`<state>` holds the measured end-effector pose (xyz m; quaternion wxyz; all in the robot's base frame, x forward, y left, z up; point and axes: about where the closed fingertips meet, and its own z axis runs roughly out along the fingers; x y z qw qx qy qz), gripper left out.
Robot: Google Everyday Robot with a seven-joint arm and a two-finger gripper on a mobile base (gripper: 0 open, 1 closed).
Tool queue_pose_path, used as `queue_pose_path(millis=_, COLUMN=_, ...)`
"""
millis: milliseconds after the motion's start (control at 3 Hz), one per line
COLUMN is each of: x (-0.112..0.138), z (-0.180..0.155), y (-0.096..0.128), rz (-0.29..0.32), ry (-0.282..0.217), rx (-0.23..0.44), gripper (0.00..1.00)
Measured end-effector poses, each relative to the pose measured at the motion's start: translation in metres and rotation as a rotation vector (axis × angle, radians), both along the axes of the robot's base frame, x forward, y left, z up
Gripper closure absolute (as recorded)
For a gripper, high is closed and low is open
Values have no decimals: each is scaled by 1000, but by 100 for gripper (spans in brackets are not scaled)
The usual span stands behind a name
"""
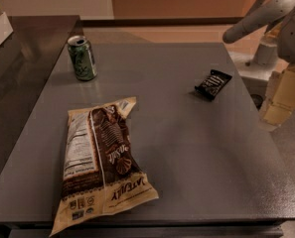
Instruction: Move rxbar chocolate near brown chip bag
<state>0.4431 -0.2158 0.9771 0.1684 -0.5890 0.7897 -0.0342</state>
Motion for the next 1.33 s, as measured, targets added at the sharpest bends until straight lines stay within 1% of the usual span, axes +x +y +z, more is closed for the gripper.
queue_pose_path(millis=333, x=20, z=-8, y=-8, rz=-102, ry=-21, rx=71, gripper=0)
queue_pose_path(millis=667, x=56, z=-24, y=-22, rz=-198, ry=-58, rx=168, gripper=0)
queue_pose_path(millis=1000, x=96, z=-41, y=-33, rz=-249, ry=-92, rx=263, gripper=0)
queue_pose_path(millis=1333, x=135, z=-62, y=-35, rz=-256, ry=-108, rx=354, gripper=0)
